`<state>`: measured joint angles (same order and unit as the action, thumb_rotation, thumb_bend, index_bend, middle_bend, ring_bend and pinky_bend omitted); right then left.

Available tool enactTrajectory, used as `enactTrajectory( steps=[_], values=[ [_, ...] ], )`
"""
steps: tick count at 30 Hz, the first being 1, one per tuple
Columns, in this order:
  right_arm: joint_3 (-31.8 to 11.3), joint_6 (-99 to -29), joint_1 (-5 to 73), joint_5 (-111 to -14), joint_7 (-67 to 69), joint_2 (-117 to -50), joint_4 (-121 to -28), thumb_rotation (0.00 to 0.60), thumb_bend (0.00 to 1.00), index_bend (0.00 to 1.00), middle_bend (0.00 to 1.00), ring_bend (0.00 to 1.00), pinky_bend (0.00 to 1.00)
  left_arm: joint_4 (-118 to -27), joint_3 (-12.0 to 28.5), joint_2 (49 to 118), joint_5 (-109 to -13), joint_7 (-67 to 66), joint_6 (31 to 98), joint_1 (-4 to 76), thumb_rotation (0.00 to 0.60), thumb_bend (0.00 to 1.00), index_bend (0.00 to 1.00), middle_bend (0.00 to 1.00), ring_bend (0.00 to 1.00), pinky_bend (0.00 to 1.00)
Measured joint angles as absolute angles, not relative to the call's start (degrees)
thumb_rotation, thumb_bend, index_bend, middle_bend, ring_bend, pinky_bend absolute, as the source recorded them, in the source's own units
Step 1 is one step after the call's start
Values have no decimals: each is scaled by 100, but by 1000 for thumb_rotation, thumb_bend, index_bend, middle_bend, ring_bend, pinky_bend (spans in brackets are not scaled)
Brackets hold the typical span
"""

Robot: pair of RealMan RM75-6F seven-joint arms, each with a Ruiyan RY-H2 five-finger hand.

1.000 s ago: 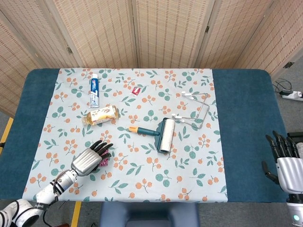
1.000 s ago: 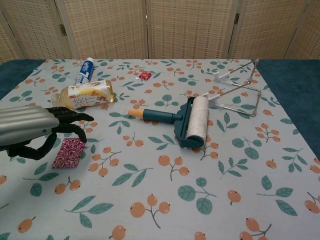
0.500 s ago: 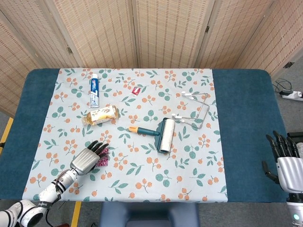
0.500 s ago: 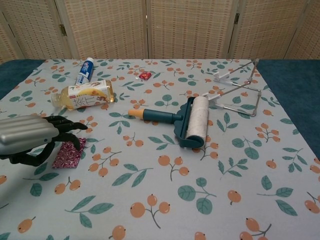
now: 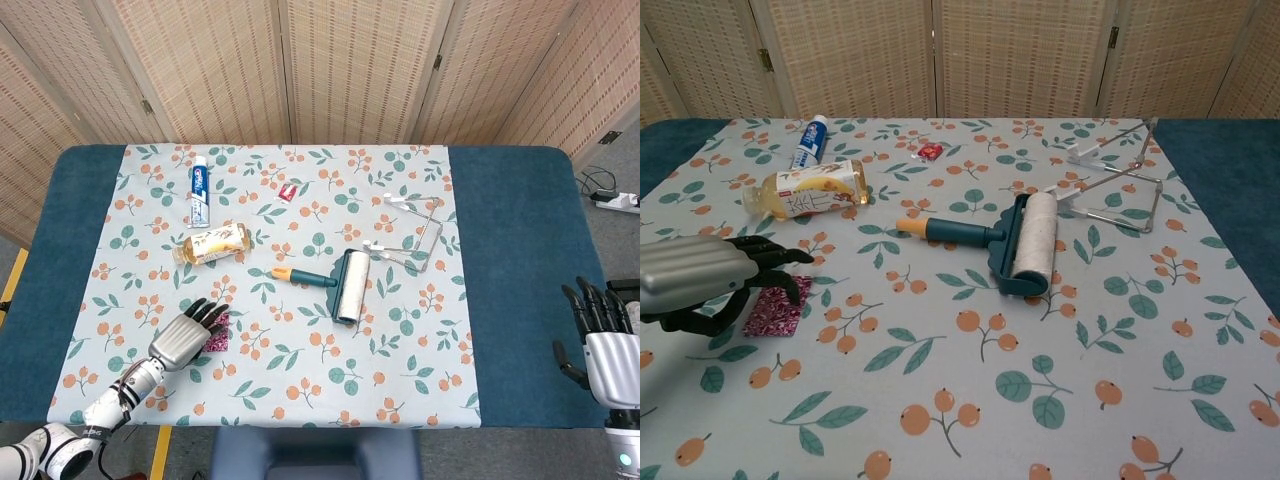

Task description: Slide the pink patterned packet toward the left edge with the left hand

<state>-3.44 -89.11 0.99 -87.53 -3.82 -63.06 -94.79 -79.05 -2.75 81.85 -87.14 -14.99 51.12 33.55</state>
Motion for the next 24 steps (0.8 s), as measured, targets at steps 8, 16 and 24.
enactTrajectory(
  steps=[8, 16, 24],
  values=[
    [-346, -8920, 102, -8779, -374, -6308, -9481, 600, 448, 0, 0, 17, 0, -7951, -330, 8076, -8511, -1616, 5096, 3287, 600, 982, 278, 0, 0, 0],
    [-351, -8919, 102, -8775, -366, -6316, -9479, 600, 448, 0, 0, 16, 0, -7913, -418, 7945, -8411, -1575, 5165, 3167, 600, 980, 279, 0, 0, 0],
    [-354, -8951, 96, -8803, -373, -6323, -9493, 600, 448, 0, 0, 16, 0, -7819, -495, 7802, -8296, -1538, 5211, 3035, 600, 968, 285, 0, 0, 0]
  ],
)
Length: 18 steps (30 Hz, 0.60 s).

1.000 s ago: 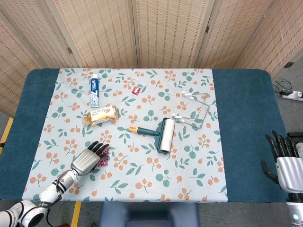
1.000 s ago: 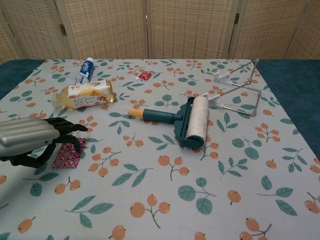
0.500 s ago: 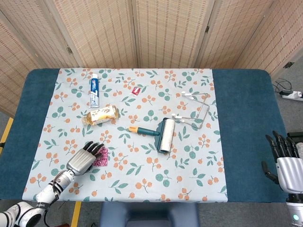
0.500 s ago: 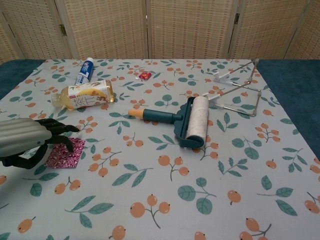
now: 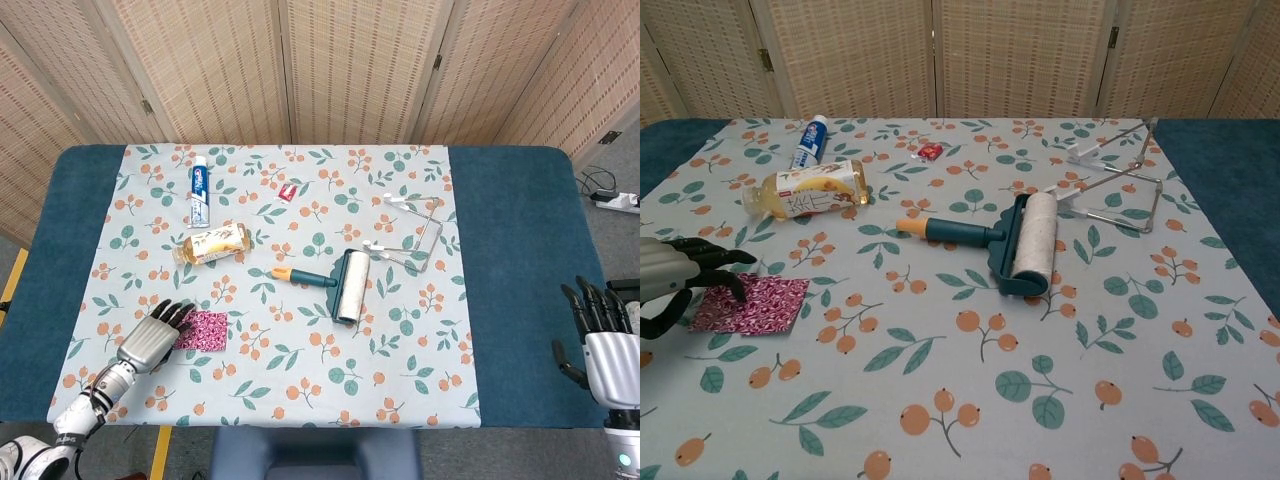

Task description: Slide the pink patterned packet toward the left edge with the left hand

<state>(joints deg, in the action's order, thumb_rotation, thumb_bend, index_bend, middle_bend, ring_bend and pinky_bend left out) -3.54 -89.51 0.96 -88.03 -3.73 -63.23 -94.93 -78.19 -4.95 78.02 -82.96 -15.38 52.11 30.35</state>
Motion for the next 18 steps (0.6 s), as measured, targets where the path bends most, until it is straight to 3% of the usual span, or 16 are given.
enactTrajectory(
  steps=[10, 18],
  values=[
    [-343, -9035, 62, -8862, -387, -6310, -9522, 600, 448, 0, 0, 16, 0, -7833, -631, 7473, -8222, -1667, 5258, 2884, 600, 967, 287, 0, 0, 0],
    [-335, -9081, 43, -8911, -365, -6317, -9514, 600, 448, 0, 0, 16, 0, -8305, -497, 7209, -8210, -1766, 5627, 2798, 600, 967, 278, 0, 0, 0]
  ],
)
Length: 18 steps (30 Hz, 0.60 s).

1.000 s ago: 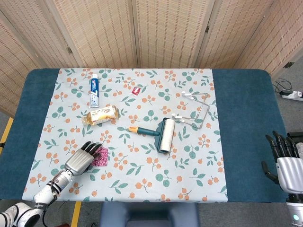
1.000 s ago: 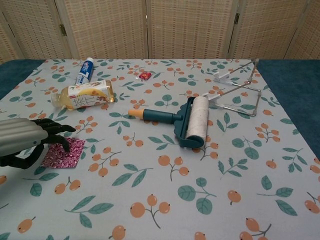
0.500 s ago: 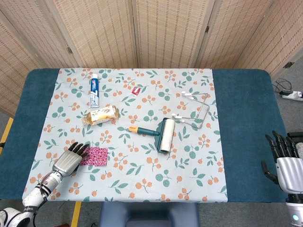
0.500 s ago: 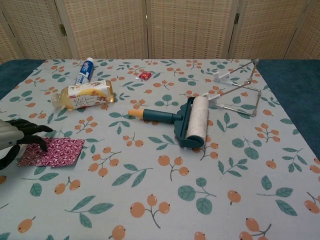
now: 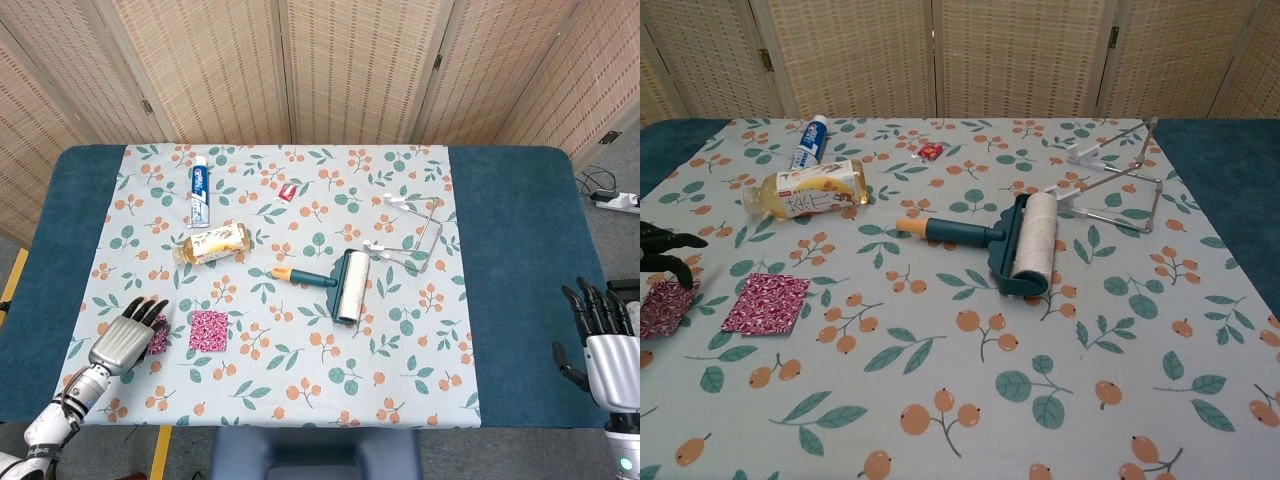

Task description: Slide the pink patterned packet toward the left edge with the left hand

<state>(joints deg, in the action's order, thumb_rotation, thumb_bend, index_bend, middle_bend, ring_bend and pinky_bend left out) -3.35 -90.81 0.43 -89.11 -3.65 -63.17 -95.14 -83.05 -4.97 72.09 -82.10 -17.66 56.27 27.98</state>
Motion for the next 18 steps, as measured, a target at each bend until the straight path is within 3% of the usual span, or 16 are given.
enactTrajectory(
  steps=[18],
  values=[
    [-344, -9078, -1, -8822, -123, -6311, -9337, 600, 448, 0, 0, 15, 0, -8633, -318, 7731, -8274, -2355, 5371, 3113, 600, 966, 255, 0, 0, 0]
  ],
)
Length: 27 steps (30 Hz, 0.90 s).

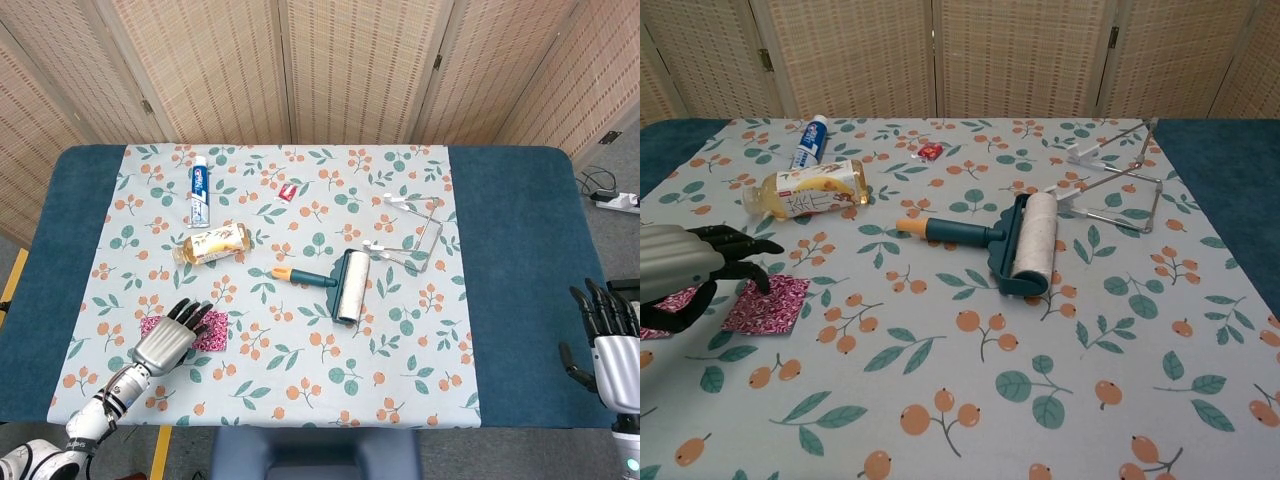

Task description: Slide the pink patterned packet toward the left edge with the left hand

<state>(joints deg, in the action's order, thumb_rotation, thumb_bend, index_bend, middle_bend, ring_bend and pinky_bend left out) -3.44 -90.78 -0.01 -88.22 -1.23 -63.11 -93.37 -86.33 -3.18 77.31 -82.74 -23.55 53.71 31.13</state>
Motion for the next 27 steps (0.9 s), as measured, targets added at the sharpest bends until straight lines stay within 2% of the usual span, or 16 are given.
enactTrajectory(
  steps=[11, 27],
  values=[
    [-348, -9062, -15, -8789, -68, -6315, -9283, 600, 448, 0, 0, 19, 0, -8555, -307, 7942, -8017, -2626, 5228, 3160, 600, 966, 249, 0, 0, 0],
    [-370, -8971, 50, -8789, -82, -6332, -9283, 600, 449, 0, 0, 19, 0, -8436, -385, 7857, -7701, -2511, 5184, 3053, 600, 965, 227, 0, 0, 0]
  ],
)
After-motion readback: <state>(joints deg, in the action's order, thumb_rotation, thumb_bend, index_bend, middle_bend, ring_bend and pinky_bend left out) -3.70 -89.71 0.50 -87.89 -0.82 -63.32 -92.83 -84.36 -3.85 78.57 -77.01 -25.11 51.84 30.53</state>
